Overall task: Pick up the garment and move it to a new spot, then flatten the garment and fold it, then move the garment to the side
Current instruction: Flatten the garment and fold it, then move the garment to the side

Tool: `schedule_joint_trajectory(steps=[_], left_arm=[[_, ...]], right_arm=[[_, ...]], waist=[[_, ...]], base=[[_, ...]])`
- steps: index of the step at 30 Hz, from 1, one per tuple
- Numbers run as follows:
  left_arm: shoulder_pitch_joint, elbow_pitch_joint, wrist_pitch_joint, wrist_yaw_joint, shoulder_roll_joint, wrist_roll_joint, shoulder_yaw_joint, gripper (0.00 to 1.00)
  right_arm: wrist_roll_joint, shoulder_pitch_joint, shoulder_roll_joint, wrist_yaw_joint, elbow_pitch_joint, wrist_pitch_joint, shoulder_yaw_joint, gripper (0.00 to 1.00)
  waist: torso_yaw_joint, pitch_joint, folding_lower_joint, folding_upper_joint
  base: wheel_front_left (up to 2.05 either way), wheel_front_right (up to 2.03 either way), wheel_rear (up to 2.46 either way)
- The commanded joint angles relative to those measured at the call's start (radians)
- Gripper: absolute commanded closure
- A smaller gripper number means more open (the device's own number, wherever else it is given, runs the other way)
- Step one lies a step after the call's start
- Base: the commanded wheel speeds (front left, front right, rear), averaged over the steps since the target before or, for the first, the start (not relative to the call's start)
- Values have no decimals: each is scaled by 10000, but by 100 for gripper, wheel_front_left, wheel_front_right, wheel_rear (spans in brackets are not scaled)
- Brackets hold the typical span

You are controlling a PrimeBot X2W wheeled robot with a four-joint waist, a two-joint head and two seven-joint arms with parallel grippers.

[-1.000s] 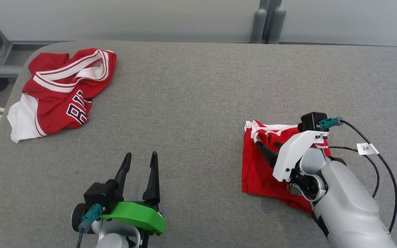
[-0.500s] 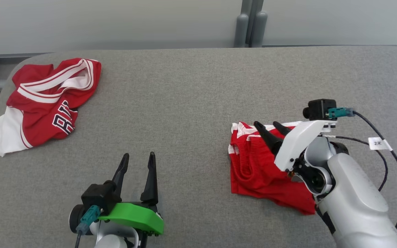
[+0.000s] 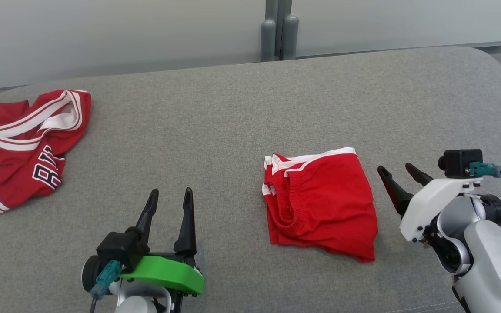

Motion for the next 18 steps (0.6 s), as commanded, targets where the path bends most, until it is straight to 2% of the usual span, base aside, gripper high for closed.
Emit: schedule_joint_trajectory(steps=[1, 8, 18], left_arm=[[40, -70, -19, 24, 91, 90, 21, 0], [-185, -213, 12, 100, 206, 209, -8, 0], [-401, -420, 85, 207, 278, 278, -11, 0]], right_arm=[[-28, 298, -143, 3, 43, -40, -126, 0], [284, 567, -23, 3, 785, -188, -554, 0], [660, -189, -46, 3, 2631, -415, -808, 0]], waist=[[-101, 89, 0, 0], [218, 420, 0, 0], [1301, 996, 0, 0]], base=[[0, 0, 0], [0, 0, 0], [0, 0, 0]])
